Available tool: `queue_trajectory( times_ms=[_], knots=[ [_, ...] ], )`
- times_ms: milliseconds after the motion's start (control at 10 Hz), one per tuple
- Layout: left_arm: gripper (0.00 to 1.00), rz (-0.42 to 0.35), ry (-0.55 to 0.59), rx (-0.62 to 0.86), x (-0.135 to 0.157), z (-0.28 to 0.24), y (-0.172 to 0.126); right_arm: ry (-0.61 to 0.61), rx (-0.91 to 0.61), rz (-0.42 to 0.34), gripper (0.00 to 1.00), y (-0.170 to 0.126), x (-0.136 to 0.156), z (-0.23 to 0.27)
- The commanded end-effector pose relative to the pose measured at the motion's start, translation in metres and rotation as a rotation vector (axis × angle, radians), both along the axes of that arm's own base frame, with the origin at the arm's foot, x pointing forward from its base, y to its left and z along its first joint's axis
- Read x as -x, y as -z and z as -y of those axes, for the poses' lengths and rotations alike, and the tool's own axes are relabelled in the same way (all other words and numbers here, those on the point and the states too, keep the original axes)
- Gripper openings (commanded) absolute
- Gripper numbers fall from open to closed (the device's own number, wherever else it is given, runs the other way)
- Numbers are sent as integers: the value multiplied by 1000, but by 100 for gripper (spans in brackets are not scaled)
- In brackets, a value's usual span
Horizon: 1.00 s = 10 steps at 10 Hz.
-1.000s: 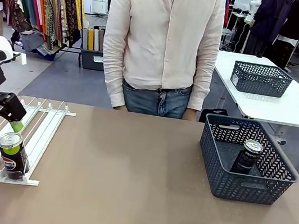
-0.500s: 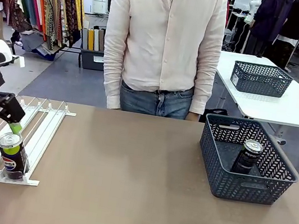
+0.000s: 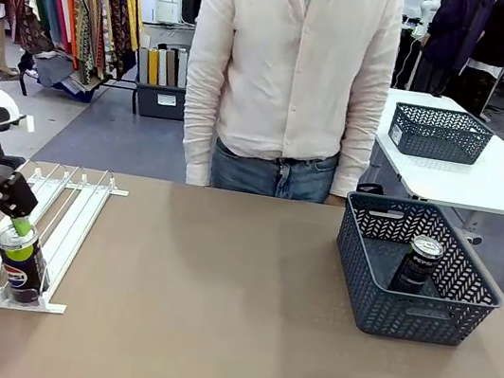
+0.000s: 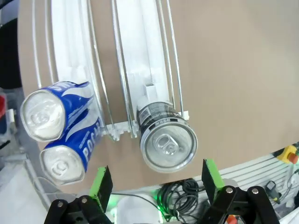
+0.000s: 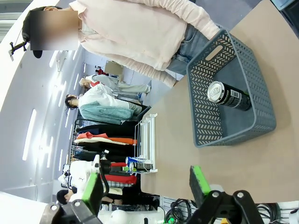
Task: Retrieve and store the cans from the dispenser.
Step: Pick up the last remaining can from one row of the Automatic Can Dispenser and place it in the middle of the table.
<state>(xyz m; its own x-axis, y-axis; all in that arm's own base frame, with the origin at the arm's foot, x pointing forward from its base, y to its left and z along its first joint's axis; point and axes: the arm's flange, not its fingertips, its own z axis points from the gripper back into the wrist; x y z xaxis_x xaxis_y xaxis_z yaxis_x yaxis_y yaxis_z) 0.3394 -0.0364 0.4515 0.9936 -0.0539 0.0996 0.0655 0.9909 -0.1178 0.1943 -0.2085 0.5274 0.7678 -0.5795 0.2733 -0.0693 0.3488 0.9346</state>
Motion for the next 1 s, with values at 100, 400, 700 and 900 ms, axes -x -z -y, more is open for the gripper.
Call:
queue_trajectory(
  times_ms=[100,400,700,900],
  knots=[
    [100,-10,-3,22,9,12,38,-2,-8,39,100,-3,-2,1],
    [100,-28,0,-1,4,19,48,-2,-8,39,100,-3,-2,1],
    [100,-7,-1,-24,3,19,52,-2,-8,39,100,-3,-2,1],
    [100,6,3,-47,2,23,54,-2,-8,39,100,-3,-2,1]
  ],
)
